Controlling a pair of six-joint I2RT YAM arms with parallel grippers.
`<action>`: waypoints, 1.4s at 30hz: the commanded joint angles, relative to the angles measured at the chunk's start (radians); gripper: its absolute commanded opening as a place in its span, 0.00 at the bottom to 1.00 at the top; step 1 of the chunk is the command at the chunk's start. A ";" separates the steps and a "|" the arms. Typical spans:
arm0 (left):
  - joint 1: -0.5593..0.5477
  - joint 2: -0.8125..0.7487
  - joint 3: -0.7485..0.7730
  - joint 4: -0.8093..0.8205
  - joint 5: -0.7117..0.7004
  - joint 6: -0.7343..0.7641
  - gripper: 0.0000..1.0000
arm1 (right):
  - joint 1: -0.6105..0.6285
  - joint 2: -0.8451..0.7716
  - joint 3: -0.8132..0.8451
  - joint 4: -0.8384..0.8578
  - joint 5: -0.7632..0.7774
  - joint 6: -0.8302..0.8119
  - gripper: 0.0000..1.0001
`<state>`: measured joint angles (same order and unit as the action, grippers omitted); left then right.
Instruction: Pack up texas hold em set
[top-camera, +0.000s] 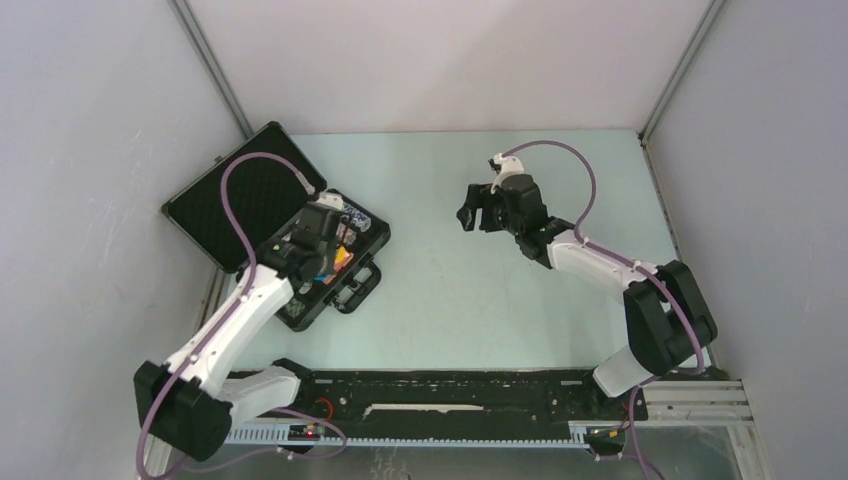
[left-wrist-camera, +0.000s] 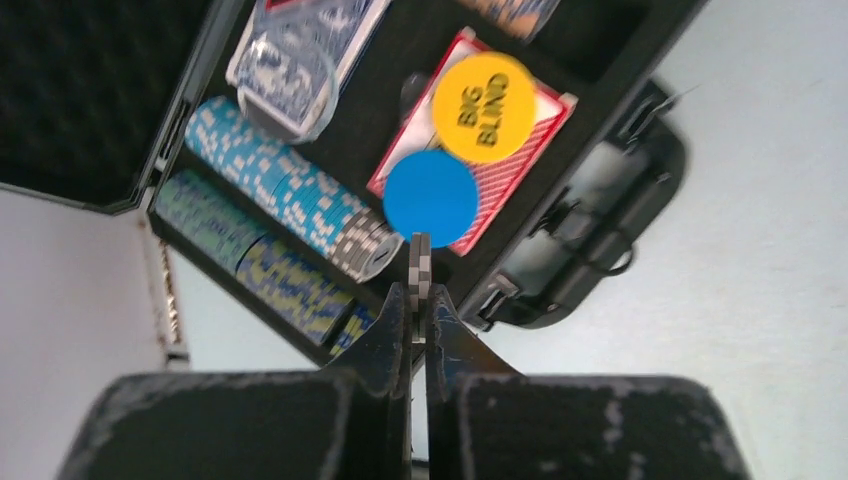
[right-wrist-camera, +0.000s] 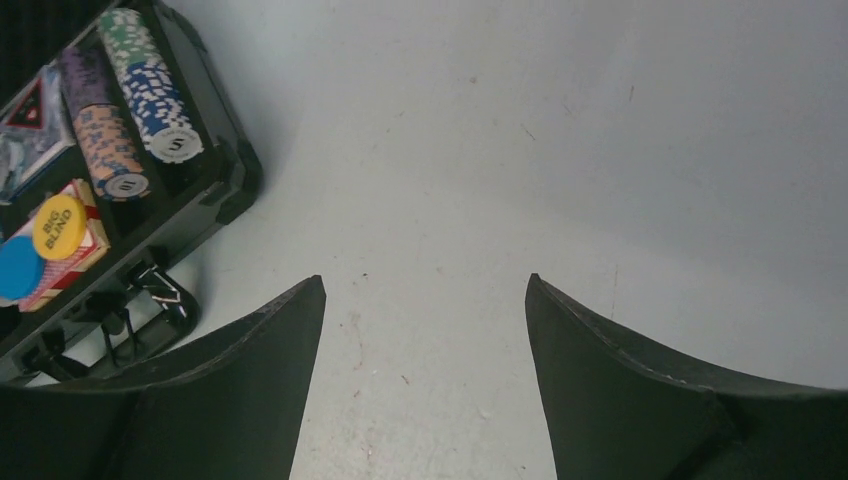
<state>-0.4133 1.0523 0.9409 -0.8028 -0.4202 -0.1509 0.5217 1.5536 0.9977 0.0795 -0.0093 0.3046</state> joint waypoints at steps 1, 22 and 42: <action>0.020 0.091 0.011 -0.094 -0.061 0.057 0.00 | -0.016 -0.082 -0.037 0.170 -0.047 -0.038 0.83; 0.050 0.384 0.106 -0.190 -0.069 0.095 0.00 | -0.108 -0.098 -0.093 0.236 -0.196 0.039 0.80; 0.082 0.446 0.084 -0.144 -0.182 0.061 0.14 | -0.126 -0.079 -0.100 0.273 -0.278 0.076 0.79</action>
<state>-0.3374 1.5017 1.0027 -0.9745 -0.5255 -0.0742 0.4065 1.4796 0.8997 0.2932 -0.2600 0.3614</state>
